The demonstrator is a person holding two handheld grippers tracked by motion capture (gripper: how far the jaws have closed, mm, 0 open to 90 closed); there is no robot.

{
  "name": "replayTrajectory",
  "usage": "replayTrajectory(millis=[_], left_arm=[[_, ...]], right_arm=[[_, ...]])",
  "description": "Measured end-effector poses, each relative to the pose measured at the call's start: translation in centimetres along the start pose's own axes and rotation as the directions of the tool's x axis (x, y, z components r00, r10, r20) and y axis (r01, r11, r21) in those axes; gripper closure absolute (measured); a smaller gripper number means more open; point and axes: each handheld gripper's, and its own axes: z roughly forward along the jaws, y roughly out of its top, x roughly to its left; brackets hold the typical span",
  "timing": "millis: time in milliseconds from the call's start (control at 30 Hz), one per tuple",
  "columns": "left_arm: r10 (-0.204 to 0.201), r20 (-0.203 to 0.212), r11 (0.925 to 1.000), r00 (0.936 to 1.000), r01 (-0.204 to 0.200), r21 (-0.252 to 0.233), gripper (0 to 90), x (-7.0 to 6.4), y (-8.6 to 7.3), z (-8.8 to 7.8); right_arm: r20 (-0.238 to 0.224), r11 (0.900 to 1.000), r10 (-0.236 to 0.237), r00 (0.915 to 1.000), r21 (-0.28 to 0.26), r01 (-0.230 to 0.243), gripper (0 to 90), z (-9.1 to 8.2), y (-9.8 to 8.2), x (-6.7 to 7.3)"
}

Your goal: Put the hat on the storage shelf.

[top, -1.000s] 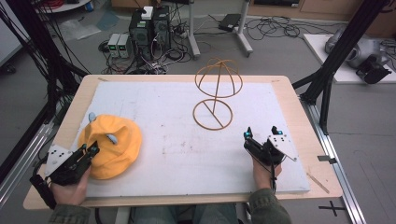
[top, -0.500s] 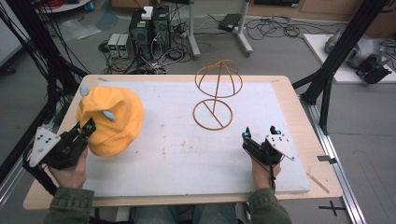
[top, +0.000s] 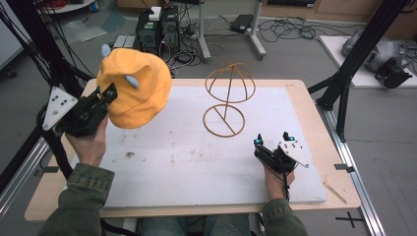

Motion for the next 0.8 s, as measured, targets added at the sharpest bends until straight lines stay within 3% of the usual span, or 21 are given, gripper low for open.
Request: replayTrajectory(millis=[67,267,367,467,633,700,733,800], left_arm=[[-0.009,0.030,0.9997,0.9995,0.010,-0.021,86.9,-0.7,1.1,1.3],[0.019,0.117,0.9994,0.9930,-0.016,-0.029,86.9,-3.5,3.7,5.9],[0.021,0.170,0.9993,0.9853,-0.016,-0.035,86.9,-5.0,4.6,8.5],[0.009,0.234,0.9995,0.9723,-0.001,-0.033,86.9,-6.8,5.2,11.0],[0.027,0.309,0.9977,0.9507,-0.045,0.051,86.8,-9.6,5.4,15.3],[0.022,0.320,0.9963,0.9473,-0.047,0.071,86.8,-10.0,5.3,16.2],[0.002,0.339,0.9924,0.9406,-0.044,0.115,86.8,-10.5,5.3,18.0],[0.006,0.351,0.9878,0.9363,-0.060,0.144,86.8,-11.1,5.3,19.4]], right_arm=[[0.000,1.000,0.003,1.0000,0.004,-0.003,11.0,0.1,0.0,0.0],[0.008,1.000,0.028,0.9996,0.001,-0.028,11.0,0.0,0.1,-0.4],[0.009,0.999,0.032,0.9994,-0.006,-0.032,11.0,0.1,0.2,-0.6],[0.012,1.000,0.026,0.9996,-0.009,-0.026,11.0,0.1,0.2,-0.8],[0.005,1.000,0.027,0.9996,-0.005,-0.027,11.0,0.3,0.2,-0.9],[-0.001,0.999,0.035,0.9994,-0.001,-0.035,11.0,0.3,0.2,-0.8],[-0.002,1.000,0.031,0.9995,0.000,-0.031,11.0,0.3,0.1,-0.8],[-0.008,0.999,0.033,0.9994,0.002,-0.033,11.0,0.3,0.1,-0.7]])
